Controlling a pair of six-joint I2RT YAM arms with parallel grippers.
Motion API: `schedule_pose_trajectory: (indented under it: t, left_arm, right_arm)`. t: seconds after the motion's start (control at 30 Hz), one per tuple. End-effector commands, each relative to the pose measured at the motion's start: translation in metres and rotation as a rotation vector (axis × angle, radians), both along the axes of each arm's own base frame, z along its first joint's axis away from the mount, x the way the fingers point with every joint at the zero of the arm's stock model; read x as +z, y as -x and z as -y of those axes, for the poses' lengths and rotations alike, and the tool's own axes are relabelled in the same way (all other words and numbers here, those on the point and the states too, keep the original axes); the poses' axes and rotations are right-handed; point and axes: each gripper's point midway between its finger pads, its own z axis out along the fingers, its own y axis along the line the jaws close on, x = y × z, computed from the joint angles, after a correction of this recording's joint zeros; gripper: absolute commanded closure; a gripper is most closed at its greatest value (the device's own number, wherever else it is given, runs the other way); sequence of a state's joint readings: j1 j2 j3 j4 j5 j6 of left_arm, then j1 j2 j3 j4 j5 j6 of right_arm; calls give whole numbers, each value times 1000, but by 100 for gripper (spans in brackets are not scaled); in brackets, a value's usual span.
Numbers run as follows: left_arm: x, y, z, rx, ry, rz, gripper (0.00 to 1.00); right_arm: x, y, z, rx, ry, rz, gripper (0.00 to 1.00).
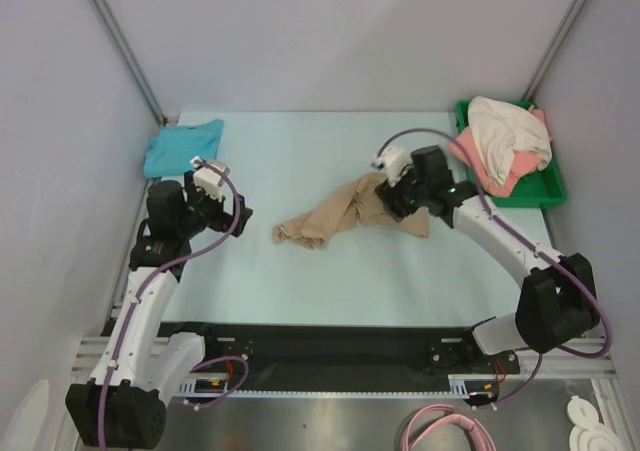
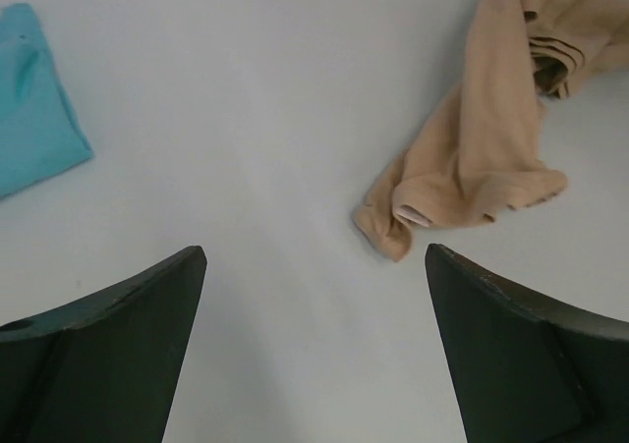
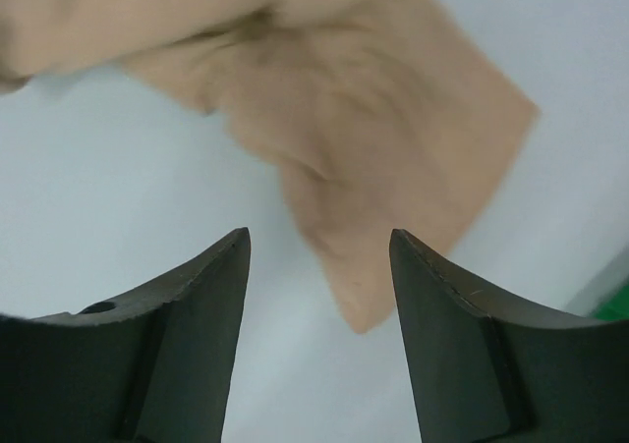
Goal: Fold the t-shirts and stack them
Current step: Move the tshirt to the center of the board, then flatten the tshirt out
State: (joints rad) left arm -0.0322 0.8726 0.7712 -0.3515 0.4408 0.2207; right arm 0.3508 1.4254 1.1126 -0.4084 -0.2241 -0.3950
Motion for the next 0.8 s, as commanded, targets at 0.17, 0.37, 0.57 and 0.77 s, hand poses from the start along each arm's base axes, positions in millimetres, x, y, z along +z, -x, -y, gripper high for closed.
schedule_pose_trajectory:
  t: [0.17, 0.37, 0.57, 0.77]
  left_arm:
    - [20, -14, -44, 217, -114, 142, 0]
    - [16, -15, -64, 266, -74, 79, 0]
    - [17, -14, -67, 279, -75, 96, 0]
    - [7, -18, -68, 281, -76, 59, 0]
  right_arm:
    - [-40, 83, -133, 572, 256, 184, 41]
    - [-54, 75, -185, 643, 325, 242, 41]
    - [-65, 82, -221, 698, 351, 286, 41]
    - [-80, 68, -230, 653, 399, 314, 60]
